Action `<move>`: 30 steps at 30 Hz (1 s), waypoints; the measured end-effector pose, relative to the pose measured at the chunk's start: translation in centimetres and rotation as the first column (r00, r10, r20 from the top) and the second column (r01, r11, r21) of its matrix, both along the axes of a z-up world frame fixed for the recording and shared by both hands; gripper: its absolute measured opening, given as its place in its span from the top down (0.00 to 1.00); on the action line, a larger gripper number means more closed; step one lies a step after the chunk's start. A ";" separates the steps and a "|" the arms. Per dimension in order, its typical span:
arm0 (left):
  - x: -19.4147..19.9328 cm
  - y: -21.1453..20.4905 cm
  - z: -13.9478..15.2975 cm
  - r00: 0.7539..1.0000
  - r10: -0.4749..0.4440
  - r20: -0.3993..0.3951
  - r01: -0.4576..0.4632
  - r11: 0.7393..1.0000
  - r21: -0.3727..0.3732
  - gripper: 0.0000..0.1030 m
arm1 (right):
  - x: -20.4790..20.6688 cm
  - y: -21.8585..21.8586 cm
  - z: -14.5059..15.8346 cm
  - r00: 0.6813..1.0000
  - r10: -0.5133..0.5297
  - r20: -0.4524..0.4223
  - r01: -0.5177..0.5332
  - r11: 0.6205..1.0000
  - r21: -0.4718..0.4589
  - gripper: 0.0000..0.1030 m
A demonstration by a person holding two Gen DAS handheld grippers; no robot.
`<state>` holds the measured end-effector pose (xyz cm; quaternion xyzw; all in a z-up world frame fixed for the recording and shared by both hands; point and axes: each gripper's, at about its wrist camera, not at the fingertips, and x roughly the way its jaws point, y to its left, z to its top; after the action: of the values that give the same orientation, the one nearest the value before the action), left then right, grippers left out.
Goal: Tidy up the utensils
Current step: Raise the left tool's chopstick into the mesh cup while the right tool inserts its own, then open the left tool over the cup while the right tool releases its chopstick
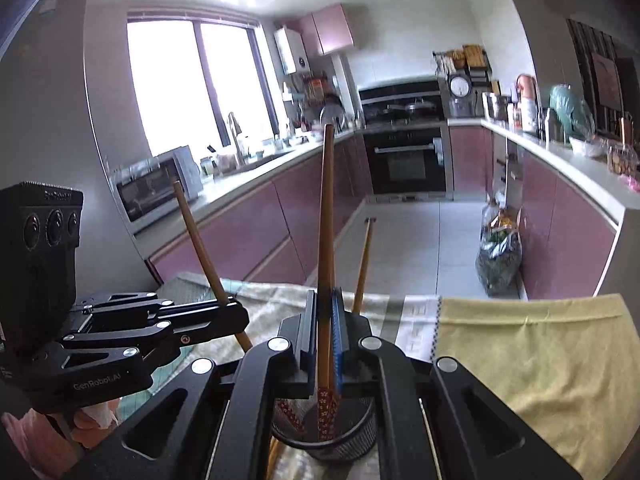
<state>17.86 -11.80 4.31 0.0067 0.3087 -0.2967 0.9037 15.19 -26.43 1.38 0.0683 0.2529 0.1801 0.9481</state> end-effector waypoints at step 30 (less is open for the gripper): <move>-4.2 6.5 -6.6 0.991 0.135 0.003 -0.135 0.985 0.105 0.66 | -6.8 4.2 -3.2 0.983 0.151 -0.103 -0.157 0.986 -0.053 0.66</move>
<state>13.62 -5.27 -2.24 0.0326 0.3255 -0.2181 0.9195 8.40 -22.25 -1.86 0.0286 0.3091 0.2413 0.9195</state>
